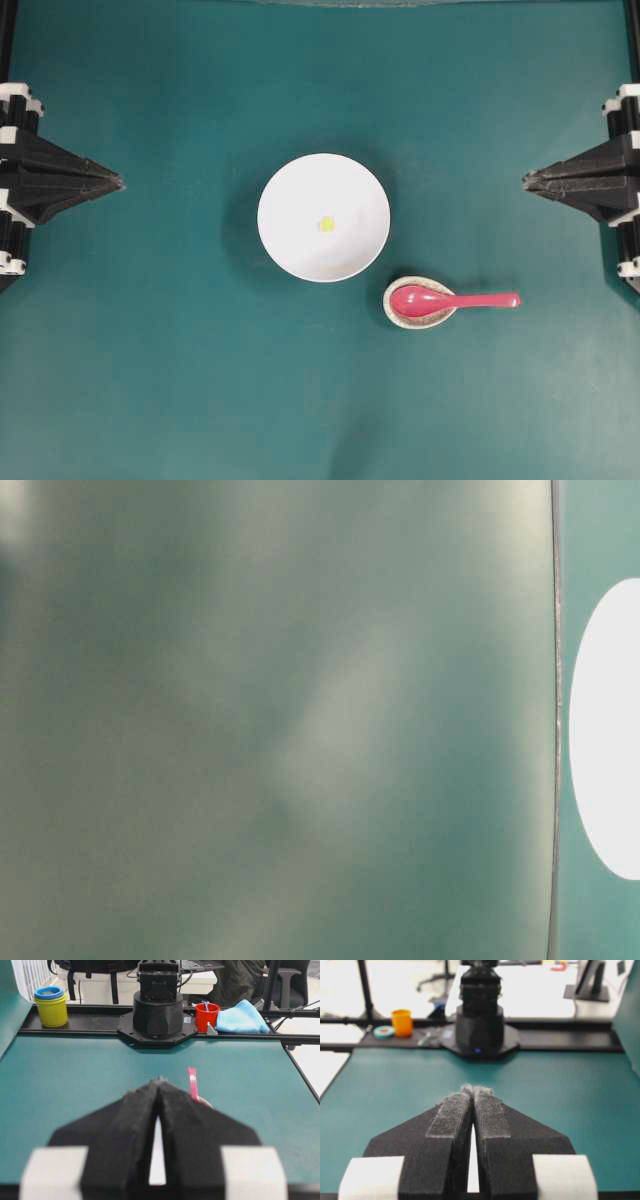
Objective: Scoop the yellow hexagonal prism block from the bowl with a spoon using the right arm.
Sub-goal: 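Move the right gripper toward the red spoon handle in the spoon rest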
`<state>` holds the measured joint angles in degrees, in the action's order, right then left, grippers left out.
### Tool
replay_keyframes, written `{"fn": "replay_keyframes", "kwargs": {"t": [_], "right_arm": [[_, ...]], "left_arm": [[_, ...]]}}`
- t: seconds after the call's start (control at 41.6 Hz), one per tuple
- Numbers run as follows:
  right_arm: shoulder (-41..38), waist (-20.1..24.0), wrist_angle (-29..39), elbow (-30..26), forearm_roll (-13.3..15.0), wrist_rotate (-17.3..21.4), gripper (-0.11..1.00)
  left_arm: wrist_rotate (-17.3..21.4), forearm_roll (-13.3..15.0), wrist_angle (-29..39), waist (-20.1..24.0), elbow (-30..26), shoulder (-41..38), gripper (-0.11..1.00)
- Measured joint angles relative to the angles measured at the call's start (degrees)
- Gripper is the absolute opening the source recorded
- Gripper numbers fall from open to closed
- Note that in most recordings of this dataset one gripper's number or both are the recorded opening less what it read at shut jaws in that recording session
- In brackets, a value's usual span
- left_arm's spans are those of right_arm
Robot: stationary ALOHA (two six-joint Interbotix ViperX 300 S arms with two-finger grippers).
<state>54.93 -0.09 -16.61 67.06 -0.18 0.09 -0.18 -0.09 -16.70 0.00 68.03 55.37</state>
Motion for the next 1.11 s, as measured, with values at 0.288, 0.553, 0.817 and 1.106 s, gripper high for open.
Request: {"fn": "replay_keyframes", "kwargs": {"t": [0.288, 0.553, 0.817, 1.106], "right_arm": [[-0.2, -0.3, 0.3, 0.0, 0.1, -0.2, 0.22], [-0.6, -0.3, 0.3, 0.0, 0.0, -0.2, 0.61], [-1.0, -0.3, 0.7, 0.0, 0.0, -0.1, 0.61], [-3.8, -0.3, 0.8, 0.0, -0.9, -0.1, 0.61]], "left_arm": [[0.0, -0.2, 0.5, 0.0, -0.4, -0.1, 0.04], [0.0, -0.3, 0.6, 0.0, -0.4, -0.4, 0.04], [0.0, -0.2, 0.6, 0.0, -0.4, -0.5, 0.03], [-0.1, -0.3, 0.6, 0.0, -0.4, -0.4, 0.04]]}}
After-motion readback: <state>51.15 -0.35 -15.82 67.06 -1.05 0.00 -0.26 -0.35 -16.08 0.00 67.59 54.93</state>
